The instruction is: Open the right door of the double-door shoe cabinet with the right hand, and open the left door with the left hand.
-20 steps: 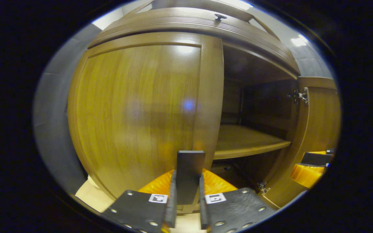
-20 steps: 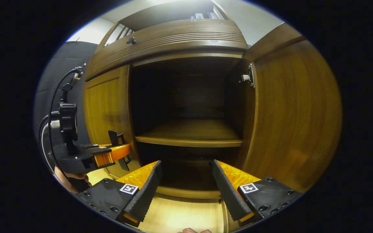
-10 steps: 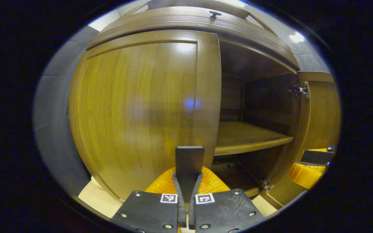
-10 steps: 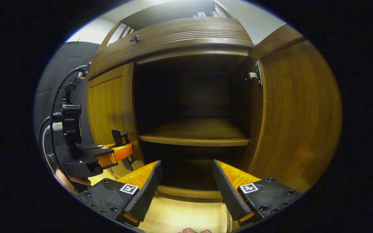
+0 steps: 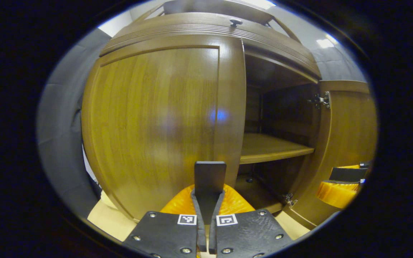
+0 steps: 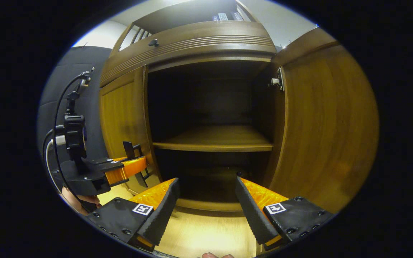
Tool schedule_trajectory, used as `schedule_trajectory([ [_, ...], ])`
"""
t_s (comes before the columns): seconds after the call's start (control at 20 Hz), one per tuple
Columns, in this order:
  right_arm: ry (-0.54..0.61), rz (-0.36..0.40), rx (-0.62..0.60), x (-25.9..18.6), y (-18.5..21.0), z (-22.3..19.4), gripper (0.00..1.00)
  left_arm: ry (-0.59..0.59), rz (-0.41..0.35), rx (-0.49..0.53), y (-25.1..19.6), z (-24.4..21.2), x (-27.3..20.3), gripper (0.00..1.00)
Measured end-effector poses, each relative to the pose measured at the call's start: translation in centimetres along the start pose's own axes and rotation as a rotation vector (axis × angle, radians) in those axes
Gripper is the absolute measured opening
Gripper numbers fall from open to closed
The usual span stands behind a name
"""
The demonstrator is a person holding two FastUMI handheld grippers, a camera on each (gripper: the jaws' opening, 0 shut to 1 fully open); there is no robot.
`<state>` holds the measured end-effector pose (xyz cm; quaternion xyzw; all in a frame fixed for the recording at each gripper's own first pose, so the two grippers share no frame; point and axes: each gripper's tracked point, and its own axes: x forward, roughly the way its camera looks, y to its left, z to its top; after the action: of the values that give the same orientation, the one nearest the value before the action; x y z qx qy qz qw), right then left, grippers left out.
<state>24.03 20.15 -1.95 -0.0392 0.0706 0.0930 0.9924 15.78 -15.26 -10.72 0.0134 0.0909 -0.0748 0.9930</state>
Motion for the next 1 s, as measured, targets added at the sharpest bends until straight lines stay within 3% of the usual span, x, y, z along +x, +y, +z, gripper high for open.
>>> schedule_trajectory([
  [0.55, 0.045, 0.051, -0.038, -2.9, 4.6, -2.4, 0.93, -0.023, -0.008, -0.021, 1.5, -0.8, -6.2, 0.06],
  [0.85, 0.033, 0.089, -0.060, -4.0, 7.1, -2.2, 0.93, -0.051, 0.050, -0.028, 3.6, -1.2, -10.4, 0.05],
  [0.9, 0.031, 0.097, -0.064, -4.3, 7.5, -2.2, 0.98, -0.053, 0.060, -0.029, 4.1, -1.2, -11.1, 0.05],
  [1.0, 0.021, 0.104, -0.073, -4.9, 8.1, -2.3, 0.98, -0.061, 0.076, -0.028, 4.8, -1.6, -12.7, 0.05],
])
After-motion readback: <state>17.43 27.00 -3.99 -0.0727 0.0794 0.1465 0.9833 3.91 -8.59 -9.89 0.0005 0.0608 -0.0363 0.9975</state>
